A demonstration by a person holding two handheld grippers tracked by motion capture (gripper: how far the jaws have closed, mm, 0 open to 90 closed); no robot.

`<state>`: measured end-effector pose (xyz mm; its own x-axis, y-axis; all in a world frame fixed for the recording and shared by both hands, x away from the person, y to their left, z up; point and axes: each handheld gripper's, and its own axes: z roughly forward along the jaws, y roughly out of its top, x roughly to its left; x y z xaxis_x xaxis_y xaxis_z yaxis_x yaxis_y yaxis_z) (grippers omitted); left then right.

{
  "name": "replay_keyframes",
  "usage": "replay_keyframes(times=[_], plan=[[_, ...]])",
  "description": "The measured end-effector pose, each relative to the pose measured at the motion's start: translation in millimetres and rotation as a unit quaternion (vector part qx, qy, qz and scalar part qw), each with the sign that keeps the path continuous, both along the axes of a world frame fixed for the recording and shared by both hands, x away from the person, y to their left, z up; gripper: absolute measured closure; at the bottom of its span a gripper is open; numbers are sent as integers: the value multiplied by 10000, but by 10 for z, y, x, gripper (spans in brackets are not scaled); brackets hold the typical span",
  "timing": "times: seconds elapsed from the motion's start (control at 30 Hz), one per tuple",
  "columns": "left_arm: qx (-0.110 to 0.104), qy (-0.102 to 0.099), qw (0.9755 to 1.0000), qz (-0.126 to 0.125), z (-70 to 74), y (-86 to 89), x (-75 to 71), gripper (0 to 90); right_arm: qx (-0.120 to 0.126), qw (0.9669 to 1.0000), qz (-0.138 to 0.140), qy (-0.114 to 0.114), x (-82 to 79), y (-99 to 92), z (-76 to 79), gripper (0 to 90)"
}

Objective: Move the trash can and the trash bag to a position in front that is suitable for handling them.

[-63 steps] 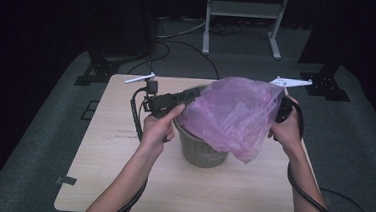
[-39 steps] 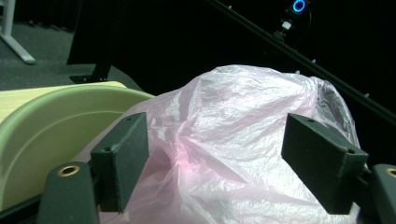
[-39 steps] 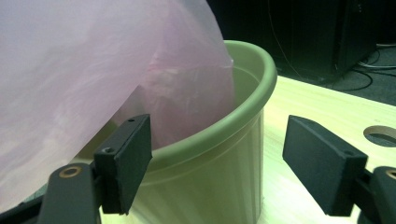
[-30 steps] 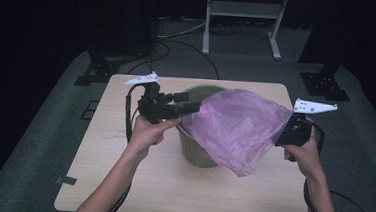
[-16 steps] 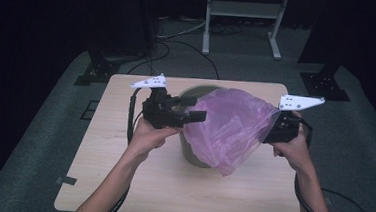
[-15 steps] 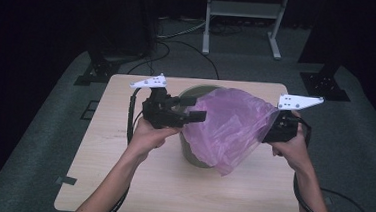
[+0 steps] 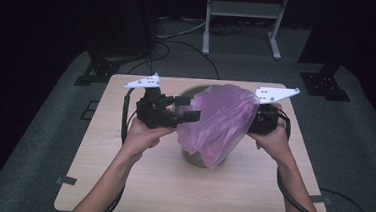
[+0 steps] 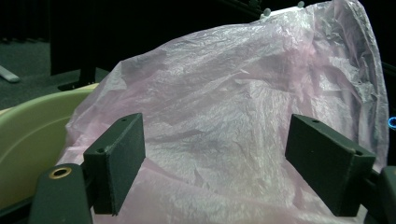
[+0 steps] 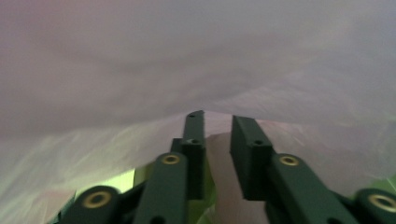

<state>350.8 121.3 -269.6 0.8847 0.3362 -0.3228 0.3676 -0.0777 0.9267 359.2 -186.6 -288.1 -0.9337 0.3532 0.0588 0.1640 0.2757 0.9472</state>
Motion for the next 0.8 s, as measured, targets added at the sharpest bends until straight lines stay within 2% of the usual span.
replay_keyframes(times=[0.1, 0.27, 0.43, 0.53, 0.67, 0.8], plan=[[-7, -42, 10000, 24, -1, 61, -19, 189, 6, 10000, -7, -10, 20, 57, 23, 835], [-5, -88, 9999, 65, -22, 145, -47, 189, -72, 10000, -29, 9, 46, 156, 64, 881], [-8, -196, 9997, 116, -33, 193, -26, 194, -99, 9999, 26, -18, 39, 242, 88, 883], [-5, -220, 9997, 100, -44, 186, -13, 200, -83, 10000, 48, -16, 31, 270, 84, 799], [-9, -239, 9997, 101, -72, 192, -20, 201, -84, 9999, -71, -36, 32, 263, 75, 665], [7, -260, 9996, 88, -93, 196, -25, 201, -4, 9999, -156, -18, 42, 185, 65, 602]])
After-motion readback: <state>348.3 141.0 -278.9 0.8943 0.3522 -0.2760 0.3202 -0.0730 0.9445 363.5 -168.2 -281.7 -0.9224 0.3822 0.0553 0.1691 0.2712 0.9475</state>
